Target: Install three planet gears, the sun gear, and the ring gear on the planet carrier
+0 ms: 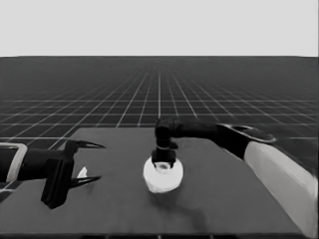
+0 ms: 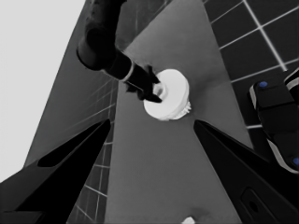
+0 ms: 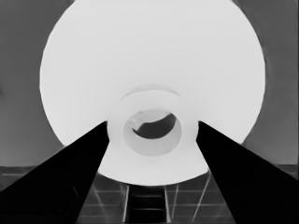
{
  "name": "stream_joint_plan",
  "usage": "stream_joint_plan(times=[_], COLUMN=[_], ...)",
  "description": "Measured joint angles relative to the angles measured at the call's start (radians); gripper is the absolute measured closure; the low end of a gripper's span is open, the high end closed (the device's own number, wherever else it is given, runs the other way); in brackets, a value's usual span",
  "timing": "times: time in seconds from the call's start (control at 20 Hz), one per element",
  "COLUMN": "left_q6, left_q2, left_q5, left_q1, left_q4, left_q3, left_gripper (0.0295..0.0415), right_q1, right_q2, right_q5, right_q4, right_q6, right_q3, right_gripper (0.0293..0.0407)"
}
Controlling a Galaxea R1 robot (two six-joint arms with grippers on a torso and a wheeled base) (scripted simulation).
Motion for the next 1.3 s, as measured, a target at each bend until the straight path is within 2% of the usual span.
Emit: stream_joint_plan(times=[0.2, 0.3, 0.45, 1.3], left_q6=[0.0, 0.0, 0.0, 0.0], left_q2=[0.0, 0.0, 0.0, 0.0], left_q5=[0.0, 0.0, 0.0, 0.0], left_q1=[0.0, 0.0, 0.0, 0.0], left_q4=[0.0, 0.0, 0.0, 0.0], left_q3=[0.0, 0.0, 0.0, 0.0], left_gripper=[0.0326, 0.0326, 0.0326, 0.0326], right_q1=[-0.001, -0.065, -0.092, -0.112], right_q2=[0.042, 0.053, 0.059, 0.059], right_q5=[0.003, 0.02, 0.029, 0.032], right_q4=[0.0, -0.061, -0.086, -0.092], right_q6=[-0.024, -0.046, -0.057, 0.032], right_q3=[-0.066, -0.102, -0.123, -0.129], right_gripper=[0.0351, 0.0351, 0.0351, 0.0352])
